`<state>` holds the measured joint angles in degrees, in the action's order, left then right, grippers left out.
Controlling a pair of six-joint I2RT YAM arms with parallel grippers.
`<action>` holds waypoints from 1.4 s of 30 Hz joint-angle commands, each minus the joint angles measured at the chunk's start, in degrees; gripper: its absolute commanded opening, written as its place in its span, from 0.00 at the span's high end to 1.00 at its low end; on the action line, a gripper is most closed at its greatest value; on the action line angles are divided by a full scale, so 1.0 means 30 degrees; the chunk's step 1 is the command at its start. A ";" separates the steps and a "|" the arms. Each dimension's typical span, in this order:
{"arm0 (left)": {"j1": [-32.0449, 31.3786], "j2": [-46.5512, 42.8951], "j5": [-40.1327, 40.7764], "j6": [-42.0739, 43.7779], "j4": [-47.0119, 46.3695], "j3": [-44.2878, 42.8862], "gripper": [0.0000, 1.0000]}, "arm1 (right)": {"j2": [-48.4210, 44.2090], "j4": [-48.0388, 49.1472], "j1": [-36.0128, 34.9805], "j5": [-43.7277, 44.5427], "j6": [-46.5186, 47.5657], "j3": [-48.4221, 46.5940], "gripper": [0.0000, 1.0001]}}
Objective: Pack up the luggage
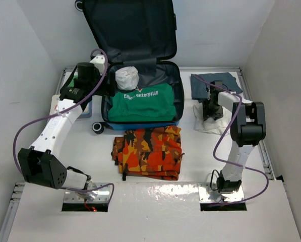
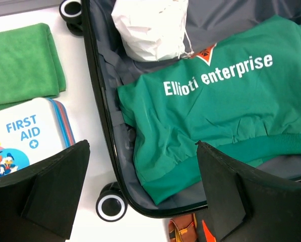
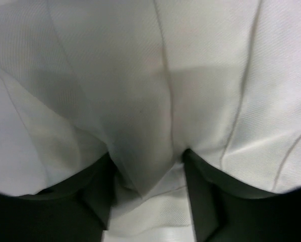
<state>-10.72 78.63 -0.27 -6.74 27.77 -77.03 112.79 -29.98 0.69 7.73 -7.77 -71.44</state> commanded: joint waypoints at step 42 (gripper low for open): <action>0.1931 0.1095 -0.1022 -0.0506 -0.1139 -0.0601 0.10 | 0.1657 -0.0964 -0.5203 -0.7705 -0.2010 -1.6318 1.00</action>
<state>-6.09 82.15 -2.42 -7.05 27.20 -79.20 114.15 -36.47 -11.40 -16.49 -12.69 -114.15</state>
